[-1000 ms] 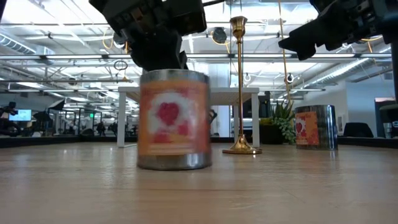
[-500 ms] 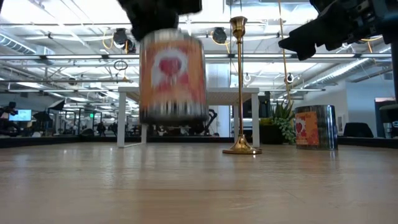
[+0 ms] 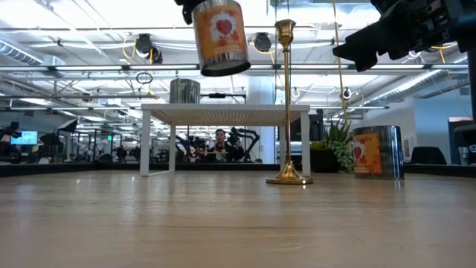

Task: Pick & Place candle stick holders
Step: Put the bottom orange scented candle on the shelf aligned with the other scented candle

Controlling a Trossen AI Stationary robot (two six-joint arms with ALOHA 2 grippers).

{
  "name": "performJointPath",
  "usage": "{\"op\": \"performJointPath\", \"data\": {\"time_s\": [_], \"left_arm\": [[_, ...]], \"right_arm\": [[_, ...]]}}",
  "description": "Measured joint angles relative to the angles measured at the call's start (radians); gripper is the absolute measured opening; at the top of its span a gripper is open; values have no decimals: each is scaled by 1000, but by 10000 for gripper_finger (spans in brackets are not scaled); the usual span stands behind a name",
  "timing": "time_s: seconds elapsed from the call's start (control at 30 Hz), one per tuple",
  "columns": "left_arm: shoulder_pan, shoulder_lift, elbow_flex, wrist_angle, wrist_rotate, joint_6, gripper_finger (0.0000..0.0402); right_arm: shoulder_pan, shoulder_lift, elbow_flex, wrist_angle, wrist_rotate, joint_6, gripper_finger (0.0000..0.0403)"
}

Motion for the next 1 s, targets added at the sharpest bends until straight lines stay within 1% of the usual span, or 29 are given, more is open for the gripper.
{"op": "performJointPath", "data": {"time_s": [0.23,0.37,0.6,0.83,1.0], "left_arm": [[146,1,55,-12,15,80,3],[231,2,61,0,44,142,3],[382,10,61,111,140,220,3],[489,26,61,160,244,278,3],[534,47,60,147,246,285,3]], "right_arm": [[0,0,0,0,0,-14,178],[0,0,0,0,0,-26,178],[0,0,0,0,0,-28,178],[0,0,0,0,0,-28,178],[0,0,0,0,0,-28,178]]}}
